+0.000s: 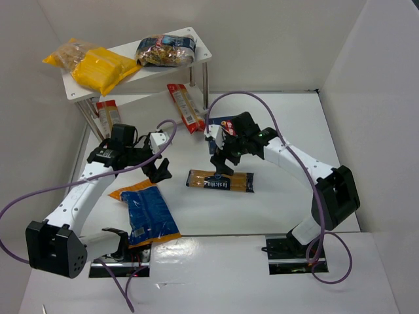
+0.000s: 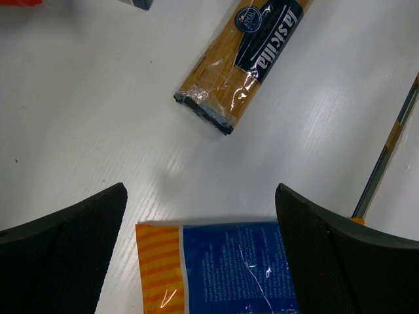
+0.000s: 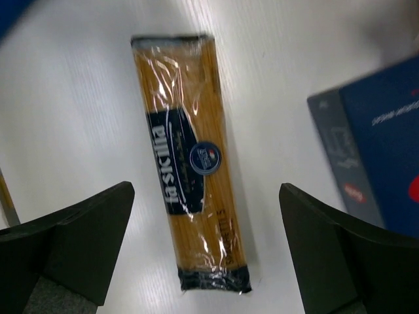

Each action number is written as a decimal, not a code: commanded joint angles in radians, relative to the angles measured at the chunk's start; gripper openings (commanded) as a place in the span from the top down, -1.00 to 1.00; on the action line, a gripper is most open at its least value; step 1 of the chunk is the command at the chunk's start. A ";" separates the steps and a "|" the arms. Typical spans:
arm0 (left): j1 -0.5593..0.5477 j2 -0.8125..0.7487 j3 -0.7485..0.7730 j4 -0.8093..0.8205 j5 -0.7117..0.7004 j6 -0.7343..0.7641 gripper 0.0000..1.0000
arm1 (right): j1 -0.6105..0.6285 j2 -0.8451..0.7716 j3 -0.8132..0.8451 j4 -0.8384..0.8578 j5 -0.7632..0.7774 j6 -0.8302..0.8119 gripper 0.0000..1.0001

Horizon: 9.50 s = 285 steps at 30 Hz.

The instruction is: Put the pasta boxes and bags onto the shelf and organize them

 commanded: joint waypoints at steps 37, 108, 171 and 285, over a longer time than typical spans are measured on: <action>-0.011 -0.013 -0.033 0.035 -0.057 0.043 -0.99 | -0.051 0.243 -0.156 0.029 0.095 -0.210 -1.00; 0.021 -0.297 -0.075 0.093 -0.431 -0.222 -0.99 | 0.218 0.513 0.098 0.117 0.290 0.164 0.45; 0.021 -0.287 -0.056 0.027 -0.234 -0.081 -0.99 | 0.058 0.238 0.048 -0.026 -0.327 0.099 1.00; -0.368 -0.054 -0.159 0.599 -0.643 -0.061 1.00 | -0.396 0.359 0.365 -0.080 -0.876 0.354 -1.00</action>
